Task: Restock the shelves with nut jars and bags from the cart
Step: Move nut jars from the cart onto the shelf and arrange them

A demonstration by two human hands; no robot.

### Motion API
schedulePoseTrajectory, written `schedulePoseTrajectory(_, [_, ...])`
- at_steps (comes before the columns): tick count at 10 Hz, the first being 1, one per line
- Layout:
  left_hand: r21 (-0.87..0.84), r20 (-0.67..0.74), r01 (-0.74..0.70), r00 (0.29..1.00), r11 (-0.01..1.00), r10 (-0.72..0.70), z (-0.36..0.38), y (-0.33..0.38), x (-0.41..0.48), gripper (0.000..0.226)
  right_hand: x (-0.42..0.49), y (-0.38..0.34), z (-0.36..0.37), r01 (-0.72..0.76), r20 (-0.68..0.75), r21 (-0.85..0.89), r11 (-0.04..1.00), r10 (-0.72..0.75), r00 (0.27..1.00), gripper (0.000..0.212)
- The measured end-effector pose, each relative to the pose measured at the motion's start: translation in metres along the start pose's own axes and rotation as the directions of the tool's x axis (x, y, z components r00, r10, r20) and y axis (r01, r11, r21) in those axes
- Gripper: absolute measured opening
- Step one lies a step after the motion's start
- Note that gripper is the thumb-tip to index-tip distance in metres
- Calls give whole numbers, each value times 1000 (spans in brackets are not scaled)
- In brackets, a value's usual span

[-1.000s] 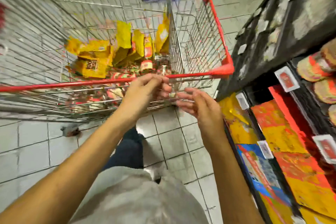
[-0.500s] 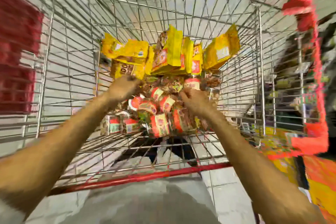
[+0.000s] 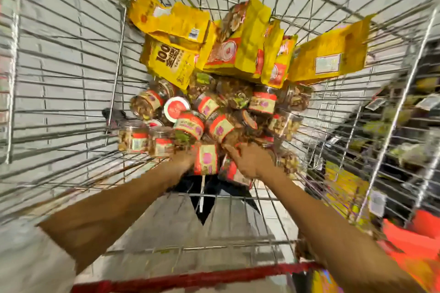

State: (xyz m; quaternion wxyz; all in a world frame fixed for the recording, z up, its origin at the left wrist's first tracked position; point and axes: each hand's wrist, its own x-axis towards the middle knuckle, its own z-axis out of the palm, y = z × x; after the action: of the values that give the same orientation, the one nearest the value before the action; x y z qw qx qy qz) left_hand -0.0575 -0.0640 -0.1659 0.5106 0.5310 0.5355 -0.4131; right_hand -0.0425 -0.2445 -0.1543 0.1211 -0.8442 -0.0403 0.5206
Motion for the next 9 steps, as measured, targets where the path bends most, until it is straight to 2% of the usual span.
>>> schedulePoseTrajectory(1, [152, 66, -31, 998, 988, 21, 15, -13, -9, 39, -2, 13, -3, 37, -43, 113, 993, -32, 999, 58])
schedulePoseTrajectory(2, [129, 85, -75, 994, 989, 64, 21, -11, -4, 45, -3, 21, -10, 42, -57, 118, 992, -35, 998, 54])
schedulePoseTrajectory(3, [231, -30, -164, 984, 959, 175, 36, -6, -6, 54, -2, 36, -22, -15, -58, 203, 979, 28, 998, 56])
schedulePoseTrajectory(4, [151, -168, -200, 960, 968, 225, 44, 6, -6, 49, -4, 53, -45, -161, -48, 594, 789, 234, 971, 59])
schedulePoseTrajectory(5, [88, -14, -308, 950, 947, 311, 25, 41, -9, 32, -9, 47, -73, -120, -56, 900, 418, 385, 921, 53])
schedulePoseTrajectory(6, [69, 74, -414, 909, 908, 409, 11, 76, -19, 40, -23, 35, -95, 7, -41, 996, 91, 375, 926, 49])
schedulePoseTrajectory(7, [67, 151, -532, 842, 844, 519, 6, 113, -39, 48, -37, 25, -112, 87, -35, 983, -164, 294, 955, 56])
schedulePoseTrajectory(8, [-32, 358, -673, 683, 739, 637, 9, 155, -89, 73, -74, 13, -127, 197, -139, 901, -387, 173, 975, 72])
schedulePoseTrajectory(9, [-201, 597, -674, 491, 711, 634, 15, 163, -145, 98, -125, 2, -119, 358, -301, 762, -540, 195, 934, 77])
